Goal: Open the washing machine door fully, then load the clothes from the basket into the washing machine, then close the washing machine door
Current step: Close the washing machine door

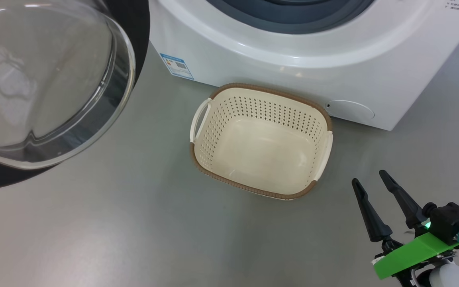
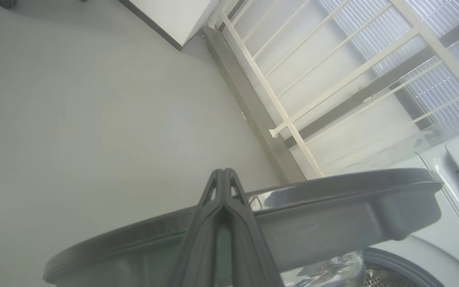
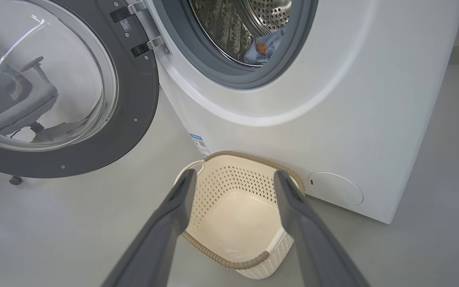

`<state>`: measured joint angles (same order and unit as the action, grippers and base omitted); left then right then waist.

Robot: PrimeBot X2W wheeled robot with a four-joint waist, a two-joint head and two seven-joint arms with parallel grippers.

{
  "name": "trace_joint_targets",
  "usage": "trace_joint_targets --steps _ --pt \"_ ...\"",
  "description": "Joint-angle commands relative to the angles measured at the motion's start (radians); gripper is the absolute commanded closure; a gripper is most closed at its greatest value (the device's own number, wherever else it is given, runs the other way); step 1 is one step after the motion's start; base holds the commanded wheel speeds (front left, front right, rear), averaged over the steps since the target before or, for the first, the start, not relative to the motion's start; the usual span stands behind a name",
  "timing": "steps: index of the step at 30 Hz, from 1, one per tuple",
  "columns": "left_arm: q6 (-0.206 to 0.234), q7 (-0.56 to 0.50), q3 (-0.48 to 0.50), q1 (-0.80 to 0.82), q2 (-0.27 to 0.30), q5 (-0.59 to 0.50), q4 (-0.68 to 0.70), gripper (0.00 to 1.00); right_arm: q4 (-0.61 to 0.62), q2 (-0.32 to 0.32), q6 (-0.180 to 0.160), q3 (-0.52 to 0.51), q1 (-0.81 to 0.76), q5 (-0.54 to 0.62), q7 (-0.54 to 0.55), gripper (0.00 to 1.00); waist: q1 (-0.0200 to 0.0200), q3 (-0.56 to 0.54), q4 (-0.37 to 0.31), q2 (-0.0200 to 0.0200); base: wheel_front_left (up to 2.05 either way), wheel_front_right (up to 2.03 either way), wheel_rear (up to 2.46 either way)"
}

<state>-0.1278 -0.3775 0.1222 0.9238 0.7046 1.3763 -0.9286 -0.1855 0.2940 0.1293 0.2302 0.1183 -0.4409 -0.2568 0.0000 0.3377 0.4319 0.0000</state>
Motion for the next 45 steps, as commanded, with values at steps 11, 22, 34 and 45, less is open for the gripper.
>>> trace_joint_targets --steps 11,22,34,45 --pt "-0.003 -0.042 -0.022 0.009 0.072 0.029 0.019 1.0 0.022 0.008 0.001 0.023 0.042 0.007 -0.005 0.0 0.0 0.016 -0.006 0.0 0.0 0.0 0.0" --pt "-0.003 -0.135 -0.067 -0.034 0.079 0.063 0.06 1.0 0.016 -0.007 0.001 0.017 0.035 0.004 -0.005 0.0 0.0 -0.015 0.002 0.0 0.0 0.0 0.0" --pt "-0.003 -0.209 -0.108 -0.103 0.075 0.098 0.116 1.0 0.013 -0.023 0.001 0.014 0.02 -0.001 -0.005 0.0 0.0 -0.064 0.016 0.0 0.0 0.0 0.0" --pt "-0.003 -0.251 -0.128 -0.161 0.064 0.133 0.182 1.0 0.012 -0.032 0.001 0.017 0.011 -0.005 -0.005 0.0 0.0 -0.096 0.022 0.0 0.0 0.0 0.0"
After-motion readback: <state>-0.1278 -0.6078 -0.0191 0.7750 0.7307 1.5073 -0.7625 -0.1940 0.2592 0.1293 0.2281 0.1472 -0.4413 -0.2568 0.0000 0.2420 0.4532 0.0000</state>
